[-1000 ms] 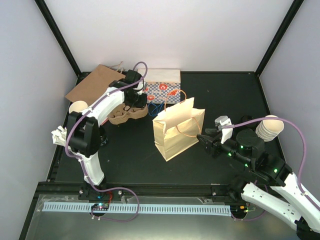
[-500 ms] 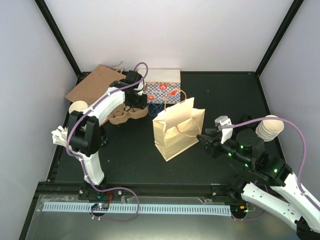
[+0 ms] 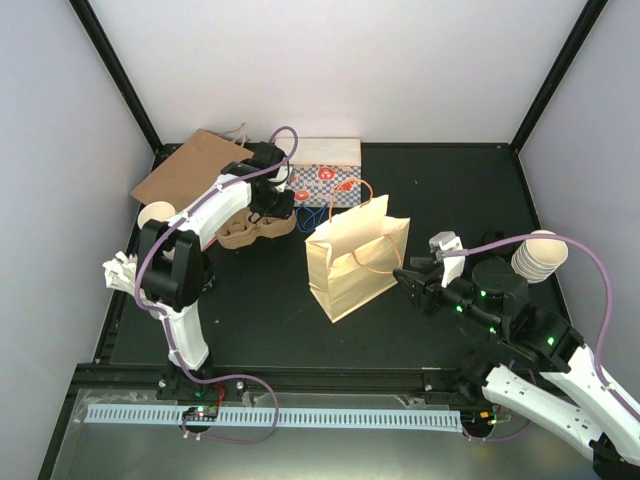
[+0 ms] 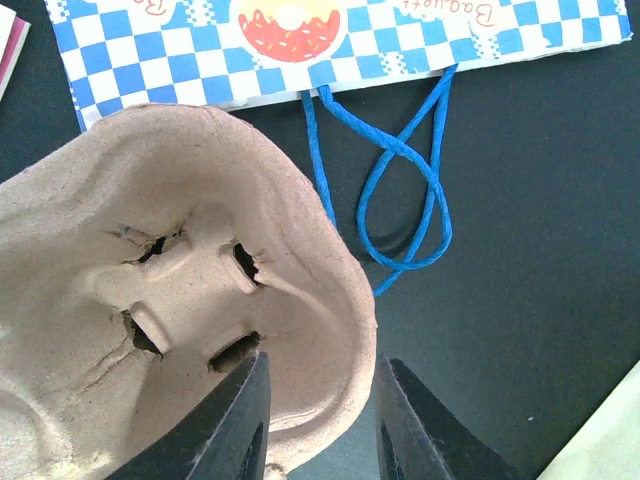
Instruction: Pack the takeout coffee
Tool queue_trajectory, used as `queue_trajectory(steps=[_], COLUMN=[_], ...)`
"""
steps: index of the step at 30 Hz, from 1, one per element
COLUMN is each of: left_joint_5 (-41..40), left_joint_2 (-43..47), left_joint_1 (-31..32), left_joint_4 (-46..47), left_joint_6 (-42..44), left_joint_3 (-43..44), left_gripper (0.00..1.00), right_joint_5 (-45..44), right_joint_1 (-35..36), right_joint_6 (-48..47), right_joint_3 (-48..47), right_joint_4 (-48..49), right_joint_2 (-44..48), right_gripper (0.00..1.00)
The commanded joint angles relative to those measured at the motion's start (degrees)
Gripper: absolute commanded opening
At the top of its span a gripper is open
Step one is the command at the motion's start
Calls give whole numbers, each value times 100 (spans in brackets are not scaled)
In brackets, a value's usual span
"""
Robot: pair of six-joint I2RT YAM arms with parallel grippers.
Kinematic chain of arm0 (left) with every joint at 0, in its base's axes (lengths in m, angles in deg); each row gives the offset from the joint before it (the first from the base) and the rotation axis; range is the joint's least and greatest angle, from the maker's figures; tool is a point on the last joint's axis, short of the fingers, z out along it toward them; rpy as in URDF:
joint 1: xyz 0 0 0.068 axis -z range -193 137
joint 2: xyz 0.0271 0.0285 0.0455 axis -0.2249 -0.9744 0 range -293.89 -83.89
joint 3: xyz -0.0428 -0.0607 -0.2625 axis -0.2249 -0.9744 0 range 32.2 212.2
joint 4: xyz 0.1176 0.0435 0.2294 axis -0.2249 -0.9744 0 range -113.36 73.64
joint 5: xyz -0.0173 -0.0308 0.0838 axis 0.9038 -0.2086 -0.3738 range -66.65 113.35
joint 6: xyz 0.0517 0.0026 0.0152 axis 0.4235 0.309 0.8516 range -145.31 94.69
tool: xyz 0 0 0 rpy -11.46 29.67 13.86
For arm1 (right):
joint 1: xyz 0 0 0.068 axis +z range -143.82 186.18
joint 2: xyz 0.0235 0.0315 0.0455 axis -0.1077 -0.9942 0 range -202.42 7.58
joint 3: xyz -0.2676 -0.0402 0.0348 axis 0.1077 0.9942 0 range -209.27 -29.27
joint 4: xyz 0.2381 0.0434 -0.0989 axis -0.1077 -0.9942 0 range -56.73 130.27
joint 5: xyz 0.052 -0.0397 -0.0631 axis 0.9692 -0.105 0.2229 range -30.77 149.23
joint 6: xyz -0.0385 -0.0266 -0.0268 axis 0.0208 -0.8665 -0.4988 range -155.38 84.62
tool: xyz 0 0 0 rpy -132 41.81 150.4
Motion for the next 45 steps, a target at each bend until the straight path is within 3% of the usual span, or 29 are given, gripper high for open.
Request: queue_trajectory(steps=[1, 13, 21, 25, 38, 40, 45], left_joint_5=[-130, -51, -40, 10, 148, 132, 20], left_joint_2=[-114, -300, -345, -321, -335, -354, -390], left_joint_1=[38, 69, 87, 102, 118, 118, 118], left_joint_4=[-11, -74, -71, -111, -89, -99, -188], left_joint_6=[81, 140, 132, 144, 211, 210, 177], left_joint_3=[58, 139, 179, 189, 200, 208, 303], left_gripper=[30, 32, 22, 35, 35, 32, 12], right_joint_5=[83, 85, 71, 67, 80, 79, 69], right_joint_1=[-6, -10, -3, -8, -9, -9, -15], right_joint_6=[6, 7, 24, 24, 33, 33, 33], right_joint_3=[-3, 15, 21, 24, 34, 39, 30], right_joint_4=[112, 123, 96, 90, 101, 92, 97], right_joint_2=[3, -7, 12, 15, 7, 7, 24], right_gripper=[52, 52, 52, 52, 52, 52, 52])
